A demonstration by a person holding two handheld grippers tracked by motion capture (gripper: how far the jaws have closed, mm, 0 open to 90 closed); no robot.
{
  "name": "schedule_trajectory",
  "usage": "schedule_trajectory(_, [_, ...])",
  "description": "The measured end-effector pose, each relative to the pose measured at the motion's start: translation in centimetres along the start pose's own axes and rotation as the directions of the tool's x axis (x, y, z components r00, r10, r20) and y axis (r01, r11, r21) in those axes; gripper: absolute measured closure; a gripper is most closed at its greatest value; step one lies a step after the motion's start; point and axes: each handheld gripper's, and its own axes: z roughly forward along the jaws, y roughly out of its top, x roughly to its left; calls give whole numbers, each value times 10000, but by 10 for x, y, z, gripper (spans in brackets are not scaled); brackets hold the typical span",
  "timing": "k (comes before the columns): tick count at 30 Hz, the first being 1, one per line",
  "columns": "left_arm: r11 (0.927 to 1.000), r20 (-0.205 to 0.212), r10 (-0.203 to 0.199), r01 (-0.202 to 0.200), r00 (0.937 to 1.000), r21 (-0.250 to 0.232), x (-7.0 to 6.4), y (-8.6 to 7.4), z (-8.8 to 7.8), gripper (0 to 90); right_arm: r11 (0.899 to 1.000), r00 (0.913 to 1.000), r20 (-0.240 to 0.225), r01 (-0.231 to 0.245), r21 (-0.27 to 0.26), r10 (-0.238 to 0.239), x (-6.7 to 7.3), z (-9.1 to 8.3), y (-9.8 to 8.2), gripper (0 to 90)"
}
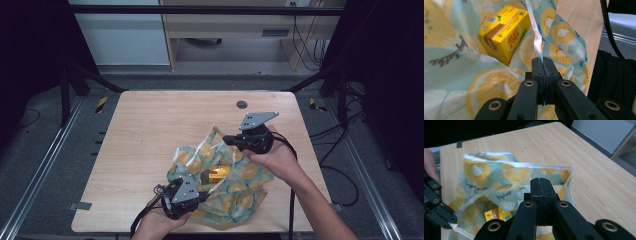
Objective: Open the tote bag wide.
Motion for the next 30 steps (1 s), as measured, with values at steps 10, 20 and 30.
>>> schedule_trajectory(10, [9974, -138, -29, 39, 9999, 726, 1, -21, 22, 897, 9972, 9996, 164, -234, 706, 223, -3, 17, -23, 900])
schedule_trajectory(20, [9946, -94, -114, 123, 9999, 1028, 1, -31, 33, 895, 9985, 9989, 164, -442, 332, 437, -2, 10, -21, 801])
schedule_trajectory(30, [9936, -70, -175, 181, 9998, 1115, 1, -34, 37, 895, 9945, 9961, 386, -814, 657, 789, -9, 14, -32, 744])
